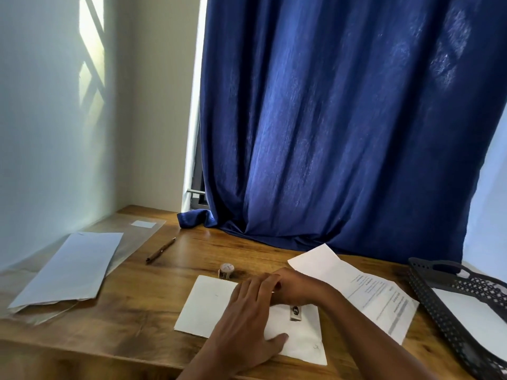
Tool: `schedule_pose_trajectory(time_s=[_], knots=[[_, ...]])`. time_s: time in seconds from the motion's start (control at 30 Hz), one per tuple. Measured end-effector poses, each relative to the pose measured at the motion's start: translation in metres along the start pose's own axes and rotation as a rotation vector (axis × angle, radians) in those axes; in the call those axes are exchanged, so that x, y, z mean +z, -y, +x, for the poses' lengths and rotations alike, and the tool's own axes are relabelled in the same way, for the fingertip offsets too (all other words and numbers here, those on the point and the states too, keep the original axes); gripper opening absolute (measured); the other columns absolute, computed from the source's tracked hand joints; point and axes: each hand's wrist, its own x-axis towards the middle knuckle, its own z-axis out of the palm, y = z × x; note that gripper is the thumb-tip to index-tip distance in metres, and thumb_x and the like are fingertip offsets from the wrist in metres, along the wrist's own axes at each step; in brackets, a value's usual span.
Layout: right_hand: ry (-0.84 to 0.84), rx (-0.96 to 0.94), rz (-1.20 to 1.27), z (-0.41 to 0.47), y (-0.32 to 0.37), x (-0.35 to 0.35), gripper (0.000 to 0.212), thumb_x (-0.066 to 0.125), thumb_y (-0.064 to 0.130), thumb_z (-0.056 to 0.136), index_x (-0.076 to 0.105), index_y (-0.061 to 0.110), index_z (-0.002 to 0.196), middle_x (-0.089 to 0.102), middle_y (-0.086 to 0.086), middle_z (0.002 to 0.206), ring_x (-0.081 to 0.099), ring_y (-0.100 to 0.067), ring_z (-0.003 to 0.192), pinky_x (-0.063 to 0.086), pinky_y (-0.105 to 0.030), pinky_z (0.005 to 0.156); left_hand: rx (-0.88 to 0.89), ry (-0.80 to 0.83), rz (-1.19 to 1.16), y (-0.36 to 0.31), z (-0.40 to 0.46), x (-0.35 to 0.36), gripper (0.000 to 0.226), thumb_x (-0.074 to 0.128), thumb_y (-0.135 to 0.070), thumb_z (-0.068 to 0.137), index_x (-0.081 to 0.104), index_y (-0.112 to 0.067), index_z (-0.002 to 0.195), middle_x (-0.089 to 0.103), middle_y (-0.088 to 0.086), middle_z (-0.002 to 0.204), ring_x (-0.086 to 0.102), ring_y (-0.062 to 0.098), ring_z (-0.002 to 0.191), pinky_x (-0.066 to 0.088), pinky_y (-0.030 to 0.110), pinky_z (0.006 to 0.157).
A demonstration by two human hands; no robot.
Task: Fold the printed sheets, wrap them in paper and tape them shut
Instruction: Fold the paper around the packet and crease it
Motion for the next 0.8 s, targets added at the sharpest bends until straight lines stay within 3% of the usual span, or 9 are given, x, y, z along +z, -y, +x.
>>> schedule_pose_trajectory(time_s=[0.1,0.23,0.37,0.5,0.6,0.7,0.8], knots=[[0.038,-0.007,0.021,-0.002,0.002,-0.008,0.034,0.078,0.038,0.085,0.070,0.019,0.112,0.069,0.008,0.096,0.066,-0.014,0.088,0.058,-0.035,0.090,0.029,-0.022,0.030,0.000,0.000,0.001,0.100,0.058,-0.071,0.082,0.007,-0.033,0.158,0.018,-0.008,0.163,0.020,0.011,0.148,0.020,0.033,0.125],[0.055,0.009,0.153,-0.019,0.001,-0.023,0.029,0.078,0.037,0.085,0.075,0.018,0.107,0.075,0.001,0.104,0.071,-0.016,0.094,0.057,-0.031,0.087,0.056,-0.048,0.082,-0.003,-0.001,-0.002,0.094,0.055,-0.074,0.083,0.008,-0.038,0.155,0.016,-0.009,0.164,0.017,0.012,0.151,0.010,0.040,0.128],[0.050,0.115,0.274,-0.049,-0.011,-0.038,0.035,0.076,0.046,0.086,0.075,0.021,0.109,0.078,0.004,0.101,0.075,-0.014,0.092,0.059,-0.028,0.086,0.056,-0.114,0.030,-0.005,-0.003,-0.002,0.080,0.052,-0.073,0.087,0.018,-0.038,0.151,0.019,-0.009,0.163,0.016,0.012,0.152,0.009,0.045,0.129],[-0.097,0.163,0.367,-0.097,-0.023,-0.055,0.029,0.073,0.042,0.090,0.076,0.019,0.107,0.079,0.003,0.099,0.075,-0.016,0.091,0.057,-0.025,0.079,0.024,-0.154,-0.094,0.002,-0.002,0.001,0.080,0.058,-0.067,0.086,0.021,-0.039,0.151,0.018,-0.012,0.161,0.010,0.000,0.147,0.017,0.041,0.127],[-0.254,0.230,0.406,-0.141,-0.041,-0.067,0.027,0.074,0.040,0.089,0.076,0.019,0.107,0.079,0.002,0.096,0.075,-0.016,0.086,0.059,-0.028,0.075,-0.008,-0.143,-0.197,0.001,0.004,0.003,0.082,0.064,-0.059,0.086,0.017,-0.041,0.151,0.020,-0.010,0.161,0.020,0.011,0.149,0.029,0.043,0.123],[-0.397,0.325,0.416,-0.186,-0.068,-0.076,0.023,0.074,0.039,0.088,0.074,0.020,0.101,0.079,0.001,0.090,0.076,-0.019,0.081,0.061,-0.034,0.072,-0.037,-0.031,-0.234,-0.016,0.019,0.010,0.086,0.067,-0.050,0.090,0.010,-0.043,0.154,0.017,-0.010,0.164,0.018,0.011,0.151,0.027,0.041,0.125],[-0.575,0.402,0.435,-0.227,-0.096,-0.089,0.020,0.074,0.037,0.089,0.075,0.019,0.097,0.079,-0.001,0.087,0.075,-0.022,0.080,0.060,-0.038,0.067,-0.078,0.191,-0.167,-0.038,0.039,0.021,0.082,0.060,-0.059,0.093,0.014,-0.037,0.158,0.018,-0.008,0.166,0.020,0.014,0.152,0.024,0.038,0.125]])
